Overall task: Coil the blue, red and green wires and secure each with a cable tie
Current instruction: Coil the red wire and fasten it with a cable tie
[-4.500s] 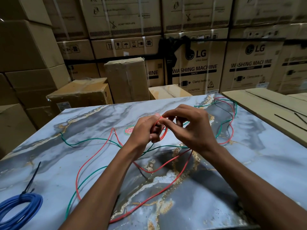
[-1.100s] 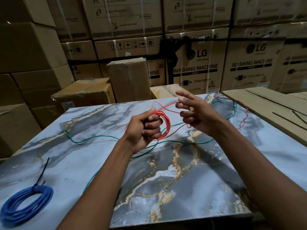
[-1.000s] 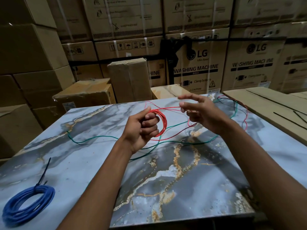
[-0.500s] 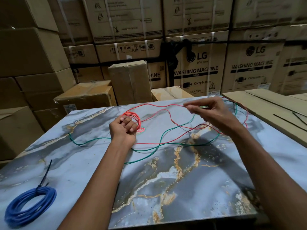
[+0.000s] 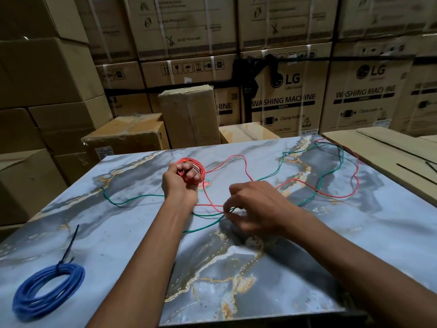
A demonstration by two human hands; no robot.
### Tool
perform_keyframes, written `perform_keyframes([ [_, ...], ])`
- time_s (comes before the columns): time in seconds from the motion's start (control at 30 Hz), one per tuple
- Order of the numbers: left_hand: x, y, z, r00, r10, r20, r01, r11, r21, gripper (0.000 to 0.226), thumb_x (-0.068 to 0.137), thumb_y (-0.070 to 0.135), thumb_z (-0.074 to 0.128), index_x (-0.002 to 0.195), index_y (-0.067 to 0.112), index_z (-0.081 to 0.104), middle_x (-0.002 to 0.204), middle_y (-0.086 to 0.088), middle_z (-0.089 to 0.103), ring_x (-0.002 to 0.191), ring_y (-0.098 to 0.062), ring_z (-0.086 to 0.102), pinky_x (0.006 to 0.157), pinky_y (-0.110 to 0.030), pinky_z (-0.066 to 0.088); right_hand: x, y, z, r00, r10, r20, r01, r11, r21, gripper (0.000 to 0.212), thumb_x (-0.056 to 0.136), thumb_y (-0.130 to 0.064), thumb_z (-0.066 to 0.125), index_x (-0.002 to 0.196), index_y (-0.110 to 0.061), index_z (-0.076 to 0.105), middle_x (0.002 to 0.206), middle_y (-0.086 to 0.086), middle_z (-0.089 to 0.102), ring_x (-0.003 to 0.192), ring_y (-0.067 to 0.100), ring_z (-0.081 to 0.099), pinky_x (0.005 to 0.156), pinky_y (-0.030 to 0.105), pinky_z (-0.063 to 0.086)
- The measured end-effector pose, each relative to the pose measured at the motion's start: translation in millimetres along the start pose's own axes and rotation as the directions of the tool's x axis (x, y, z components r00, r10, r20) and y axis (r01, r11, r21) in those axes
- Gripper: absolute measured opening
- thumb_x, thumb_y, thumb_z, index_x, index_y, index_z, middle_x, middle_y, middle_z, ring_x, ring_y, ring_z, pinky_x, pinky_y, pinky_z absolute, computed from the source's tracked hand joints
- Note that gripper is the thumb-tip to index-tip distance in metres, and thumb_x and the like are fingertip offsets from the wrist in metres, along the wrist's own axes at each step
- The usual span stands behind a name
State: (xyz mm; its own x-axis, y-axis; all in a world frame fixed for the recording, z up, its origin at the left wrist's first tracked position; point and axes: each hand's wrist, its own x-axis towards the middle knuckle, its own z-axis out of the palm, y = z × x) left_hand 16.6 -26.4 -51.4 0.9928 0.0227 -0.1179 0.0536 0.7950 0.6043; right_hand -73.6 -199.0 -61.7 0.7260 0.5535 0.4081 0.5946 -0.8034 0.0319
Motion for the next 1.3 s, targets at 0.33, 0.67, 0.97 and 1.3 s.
perform_keyframes([
  [0.33, -24.7, -26.3, 13.5, 0.933, 0.161, 0.32, -0.317, 0.79, 0.525, 0.042, 0.109, 0.03, 0.035, 0.072, 0.012, 0.045, 0.055, -0.002, 0.06, 0.048, -0.012, 0.058, 0.052, -0.022, 0.048, 7.6, -5.9, 7.4, 0.952, 0.078, -0.295, 0.067, 0.89, 0.451, 0.014, 0.093, -0.03, 0.074, 0.095, -0.018, 0.08, 0.083, -0.01, 0.06, 0.066, 0.005, 0.053, 0.059, 0.029, 0.045],
  [0.67, -41.0, -36.7, 18.5, 0.867, -0.054, 0.496, -0.356, 0.63, 0.69, 0.038, 0.108, 0.028, 0.036, 0.076, 0.008, 0.046, 0.05, 0.002, 0.033, 0.044, -0.012, 0.031, 0.043, -0.025, 0.032, 0.6, 25.8, -7.7, 0.775, 0.434, -0.459, -0.051, 0.767, 0.639, 0.02, 0.09, -0.027, 0.076, 0.102, -0.012, 0.081, 0.073, 0.004, 0.06, 0.064, 0.014, 0.053, 0.056, 0.028, 0.042],
  [0.97, -40.4, -35.4, 20.5, 0.832, -0.246, 0.497, -0.218, 0.679, 0.701, 0.044, 0.107, 0.034, 0.037, 0.068, 0.015, 0.043, 0.05, 0.005, 0.027, 0.037, -0.006, 0.02, 0.043, -0.024, 0.019, 3.3, 36.9, -6.7, 0.696, 0.555, -0.456, -0.081, 0.691, 0.718, 0.016, 0.089, -0.027, 0.079, 0.093, -0.011, 0.08, 0.073, 0.013, 0.063, 0.064, 0.024, 0.053, 0.059, 0.035, 0.044],
  [1.3, -36.2, -27.3, 15.8, 0.831, -0.336, 0.444, 0.128, 0.891, 0.435, 0.047, 0.105, 0.029, 0.038, 0.059, 0.02, 0.038, 0.045, 0.007, 0.022, 0.033, -0.005, 0.015, 0.044, -0.025, 0.008, 10.9, 8.5, 19.2, 0.741, 0.6, -0.302, -0.192, 0.62, 0.761, 0.03, 0.105, -0.053, 0.045, 0.093, -0.03, 0.059, 0.077, 0.001, 0.06, 0.069, 0.015, 0.057, 0.065, 0.043, 0.052],
])
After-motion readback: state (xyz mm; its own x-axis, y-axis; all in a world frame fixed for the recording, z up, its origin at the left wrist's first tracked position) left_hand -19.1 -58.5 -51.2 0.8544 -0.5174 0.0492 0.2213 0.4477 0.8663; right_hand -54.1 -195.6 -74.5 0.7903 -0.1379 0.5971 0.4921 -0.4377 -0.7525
